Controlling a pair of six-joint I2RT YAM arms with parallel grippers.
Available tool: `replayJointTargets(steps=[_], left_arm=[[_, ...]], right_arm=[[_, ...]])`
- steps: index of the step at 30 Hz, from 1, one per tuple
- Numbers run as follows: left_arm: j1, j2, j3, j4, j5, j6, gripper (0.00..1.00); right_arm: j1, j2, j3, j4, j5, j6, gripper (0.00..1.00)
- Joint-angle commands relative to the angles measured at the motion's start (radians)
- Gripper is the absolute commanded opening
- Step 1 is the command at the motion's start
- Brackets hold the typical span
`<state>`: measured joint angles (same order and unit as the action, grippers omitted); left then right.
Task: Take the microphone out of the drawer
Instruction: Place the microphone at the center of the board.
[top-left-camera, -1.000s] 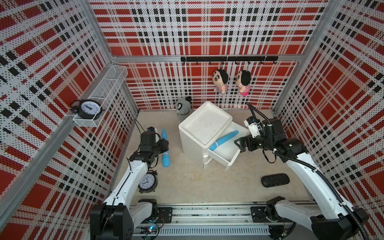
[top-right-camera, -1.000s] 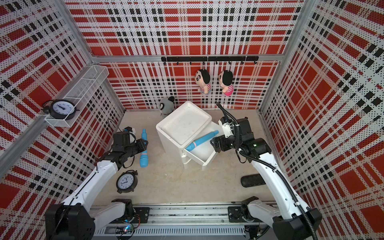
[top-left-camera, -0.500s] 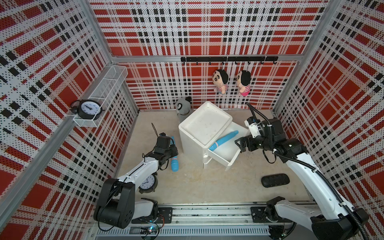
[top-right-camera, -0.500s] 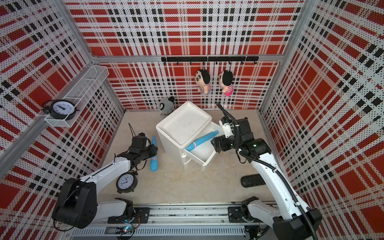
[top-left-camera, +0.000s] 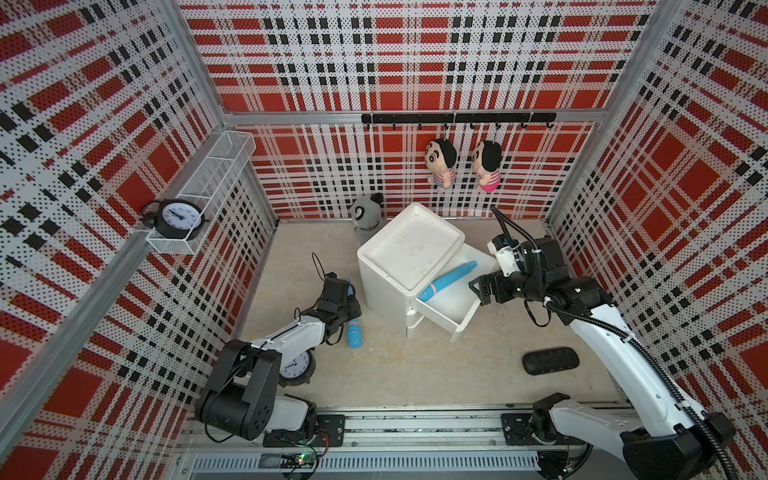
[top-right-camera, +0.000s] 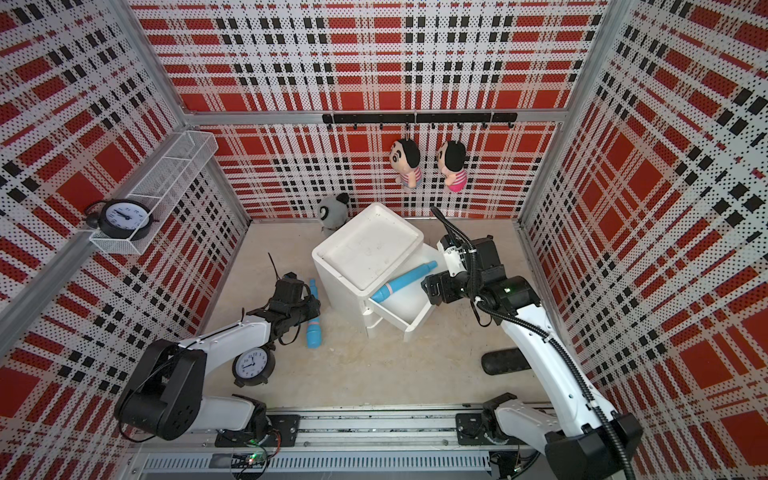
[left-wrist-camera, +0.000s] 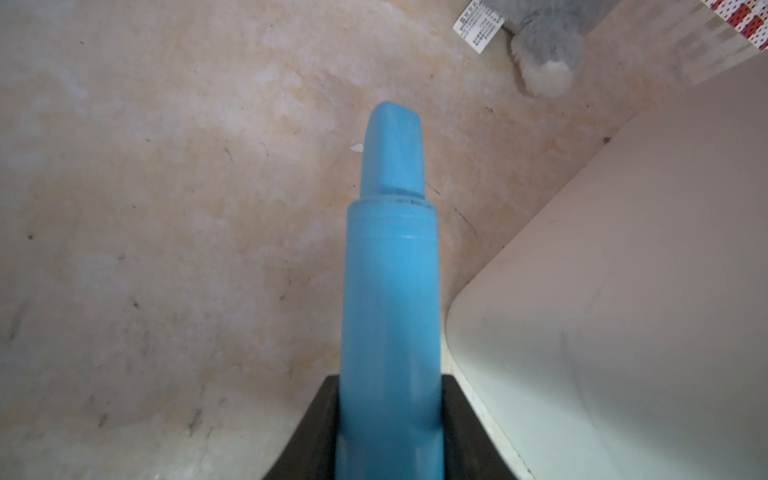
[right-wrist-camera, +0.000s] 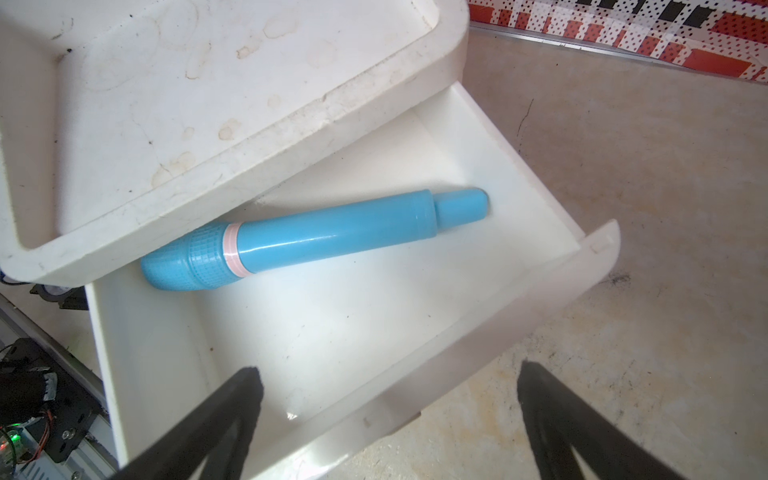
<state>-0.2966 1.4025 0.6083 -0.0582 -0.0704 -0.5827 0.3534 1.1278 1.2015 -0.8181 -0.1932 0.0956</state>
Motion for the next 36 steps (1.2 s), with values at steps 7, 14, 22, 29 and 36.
replayJointTargets(steps=[7, 14, 22, 29, 36], left_arm=[[-0.013, 0.044, -0.019, 0.046, -0.026, -0.015, 0.08], [-0.013, 0.050, -0.039, 0.045, -0.020, -0.025, 0.17], [-0.013, 0.070, -0.041, 0.041, -0.020, -0.021, 0.32], [-0.013, 0.075, -0.036, 0.036, -0.020, -0.022, 0.47], [-0.004, 0.070, -0.032, 0.020, -0.022, -0.012, 0.55]], right_arm=[[0.011, -0.003, -0.008, 0.001, 0.017, -0.014, 1.00], [0.011, -0.004, -0.016, 0.003, 0.026, -0.014, 1.00], [0.010, -0.007, -0.019, 0.005, 0.027, -0.013, 1.00], [0.011, -0.009, -0.020, 0.005, 0.032, -0.014, 1.00], [0.011, -0.009, -0.026, 0.008, 0.032, -0.010, 1.00]])
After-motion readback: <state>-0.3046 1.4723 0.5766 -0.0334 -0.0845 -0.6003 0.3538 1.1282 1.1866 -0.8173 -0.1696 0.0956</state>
